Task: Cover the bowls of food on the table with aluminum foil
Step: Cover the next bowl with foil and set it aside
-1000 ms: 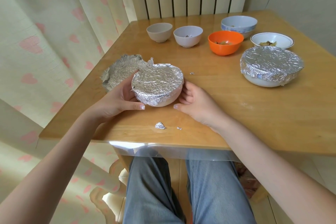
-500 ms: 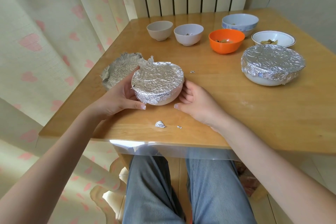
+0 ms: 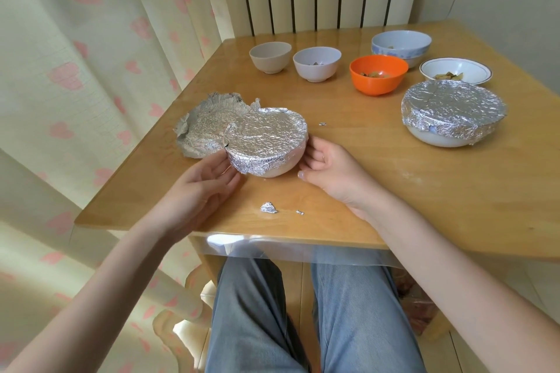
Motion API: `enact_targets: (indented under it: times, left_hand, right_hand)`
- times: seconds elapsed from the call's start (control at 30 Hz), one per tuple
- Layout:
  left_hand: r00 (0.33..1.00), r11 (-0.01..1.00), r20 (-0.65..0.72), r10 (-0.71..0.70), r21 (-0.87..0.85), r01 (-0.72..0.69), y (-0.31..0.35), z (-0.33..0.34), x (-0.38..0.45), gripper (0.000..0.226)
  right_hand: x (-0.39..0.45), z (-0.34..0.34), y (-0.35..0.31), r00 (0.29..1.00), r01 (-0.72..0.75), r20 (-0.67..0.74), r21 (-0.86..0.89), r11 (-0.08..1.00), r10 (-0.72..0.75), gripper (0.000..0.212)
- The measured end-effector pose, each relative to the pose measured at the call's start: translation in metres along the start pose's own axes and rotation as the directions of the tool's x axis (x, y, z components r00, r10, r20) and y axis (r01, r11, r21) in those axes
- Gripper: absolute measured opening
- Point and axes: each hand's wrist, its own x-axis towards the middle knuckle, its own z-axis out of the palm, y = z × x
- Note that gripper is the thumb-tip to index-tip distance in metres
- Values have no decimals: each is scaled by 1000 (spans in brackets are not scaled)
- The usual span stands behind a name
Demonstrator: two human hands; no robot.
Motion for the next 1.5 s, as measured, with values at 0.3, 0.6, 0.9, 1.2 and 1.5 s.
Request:
enact_targets:
  times: [0.3, 0.6, 0.9, 1.2, 1.5]
  left_hand:
    - [999, 997, 13, 45, -57, -44, 19, 24, 38, 72]
    - [999, 998, -4, -44, 35, 44, 28, 41, 140, 73]
    - [991, 991, -65, -116, 64, 120, 26, 39, 191, 73]
    - [984, 987, -160, -81, -153, 57, 10, 36, 204, 76]
    - [938, 928, -341, -67, -366, -67, 2, 63, 202, 56]
  right_hand:
    - [9, -22, -14, 993, 71, -96, 11, 997, -70, 61]
    - [62, -59, -21, 954, 17, -298, 4, 1000, -15, 61]
    - [96, -70, -16, 917, -37, -396, 8, 999, 37, 60]
    - [99, -58, -3, 926, 6, -377, 102, 995, 33, 73]
    - [88, -44, -5, 916, 44, -402, 115, 992, 6, 69]
